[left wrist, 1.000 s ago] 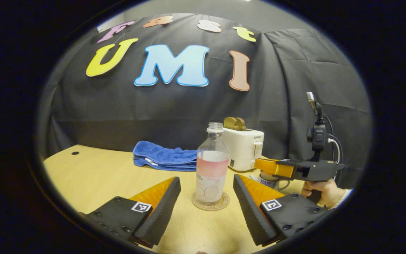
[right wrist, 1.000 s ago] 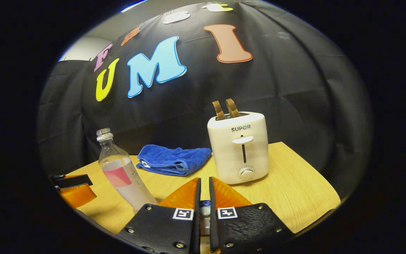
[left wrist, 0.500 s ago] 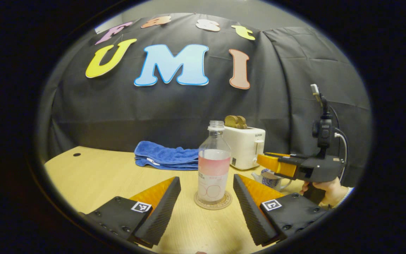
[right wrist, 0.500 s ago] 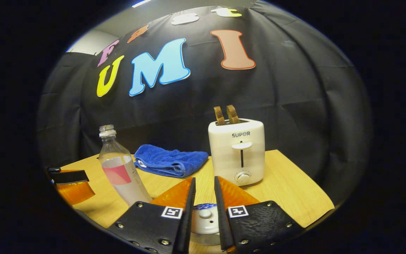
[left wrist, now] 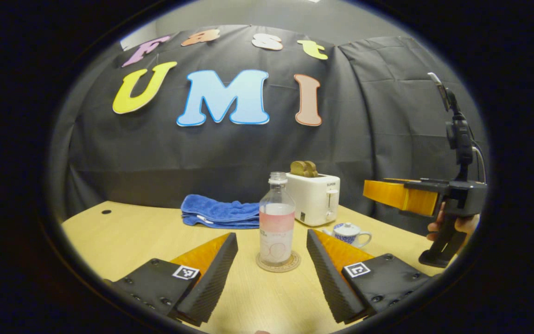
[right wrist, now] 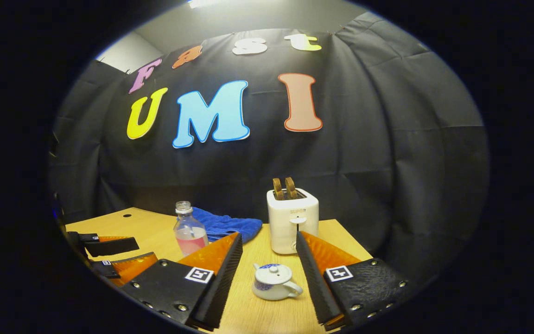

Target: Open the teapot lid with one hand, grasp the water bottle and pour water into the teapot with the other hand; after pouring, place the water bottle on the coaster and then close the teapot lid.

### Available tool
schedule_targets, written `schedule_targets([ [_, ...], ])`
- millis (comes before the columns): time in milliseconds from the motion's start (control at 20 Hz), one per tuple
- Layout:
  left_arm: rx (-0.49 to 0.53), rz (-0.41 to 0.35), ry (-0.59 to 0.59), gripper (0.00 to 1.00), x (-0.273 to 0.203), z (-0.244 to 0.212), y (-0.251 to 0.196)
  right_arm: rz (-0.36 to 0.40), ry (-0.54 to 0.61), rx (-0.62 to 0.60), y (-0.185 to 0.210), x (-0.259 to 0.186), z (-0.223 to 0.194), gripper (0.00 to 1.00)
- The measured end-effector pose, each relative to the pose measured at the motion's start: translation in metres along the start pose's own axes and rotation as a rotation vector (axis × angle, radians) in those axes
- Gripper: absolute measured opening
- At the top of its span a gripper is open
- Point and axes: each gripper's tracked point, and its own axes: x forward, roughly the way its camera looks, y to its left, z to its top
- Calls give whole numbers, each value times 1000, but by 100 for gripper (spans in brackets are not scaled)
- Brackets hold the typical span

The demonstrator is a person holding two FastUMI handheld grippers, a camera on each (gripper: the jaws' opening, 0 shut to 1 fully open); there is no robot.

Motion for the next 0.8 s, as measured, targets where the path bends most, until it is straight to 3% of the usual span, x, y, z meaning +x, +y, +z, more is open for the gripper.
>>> schedule_targets([
  [50, 8, -3, 0, 100, -9, -1, -1, -8, -17, -5, 3, -12, 2, 79],
  [600, 33, 26, -49, 100, -114, 3, -13, -71, -11, -59, 40, -114, -17, 79],
  [800, 21, 18, -65, 100, -138, 5, -22, -65, -72, -109, 52, -151, -6, 79],
])
